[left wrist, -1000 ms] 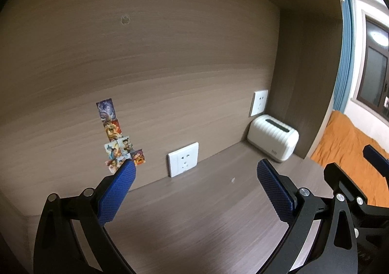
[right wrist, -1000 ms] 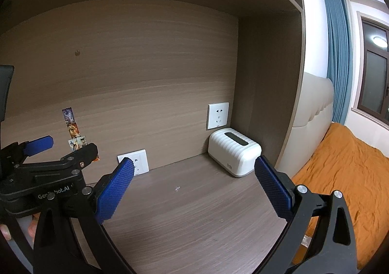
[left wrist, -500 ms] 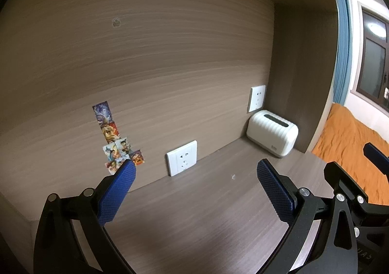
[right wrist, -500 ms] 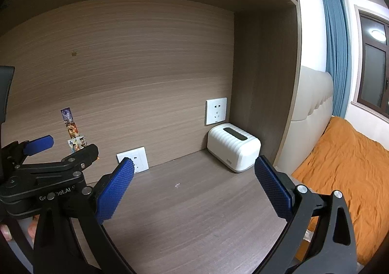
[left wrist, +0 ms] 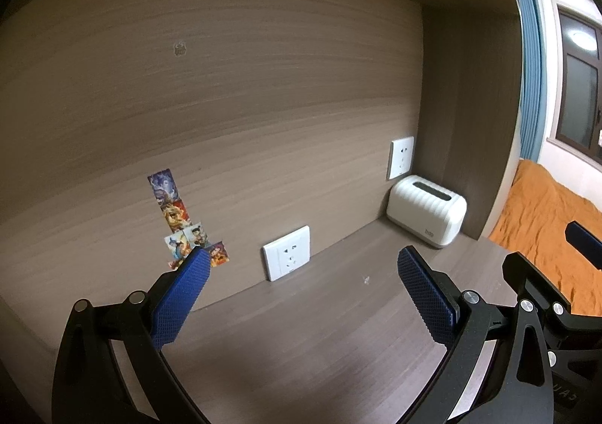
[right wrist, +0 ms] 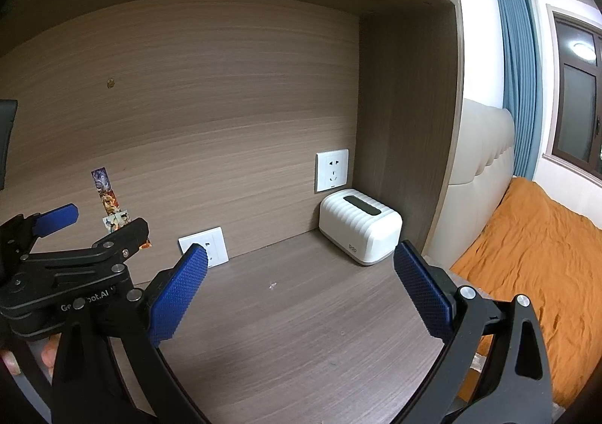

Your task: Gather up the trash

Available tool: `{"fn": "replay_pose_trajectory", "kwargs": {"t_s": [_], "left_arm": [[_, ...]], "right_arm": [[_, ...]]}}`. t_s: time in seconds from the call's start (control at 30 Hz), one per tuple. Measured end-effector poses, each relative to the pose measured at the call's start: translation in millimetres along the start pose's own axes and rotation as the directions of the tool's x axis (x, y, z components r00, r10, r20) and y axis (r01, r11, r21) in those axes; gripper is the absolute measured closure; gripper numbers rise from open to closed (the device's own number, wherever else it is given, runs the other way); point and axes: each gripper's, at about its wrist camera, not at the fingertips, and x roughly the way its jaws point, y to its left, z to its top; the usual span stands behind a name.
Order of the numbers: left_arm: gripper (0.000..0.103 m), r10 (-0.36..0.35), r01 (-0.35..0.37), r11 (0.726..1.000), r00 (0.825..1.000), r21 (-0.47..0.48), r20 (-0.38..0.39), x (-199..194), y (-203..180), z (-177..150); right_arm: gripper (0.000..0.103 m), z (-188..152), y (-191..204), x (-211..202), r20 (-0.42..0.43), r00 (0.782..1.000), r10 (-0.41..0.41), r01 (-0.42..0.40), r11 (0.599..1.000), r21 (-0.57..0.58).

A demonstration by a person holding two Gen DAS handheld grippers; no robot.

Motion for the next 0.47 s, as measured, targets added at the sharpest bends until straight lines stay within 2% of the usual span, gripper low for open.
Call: {"fn": "replay_pose_trajectory", "kwargs": {"t_s": [0.47], "left_arm": [[0.005, -0.022, 0.022, 1.000, 0.999, -0.007, -0.035, 7.1, -1.2, -3.0]], "right_arm": [[0.004, -2.7, -1.1, 5.5, -0.020, 1.000, -0.006, 0.006, 1.000, 0.007]]}}
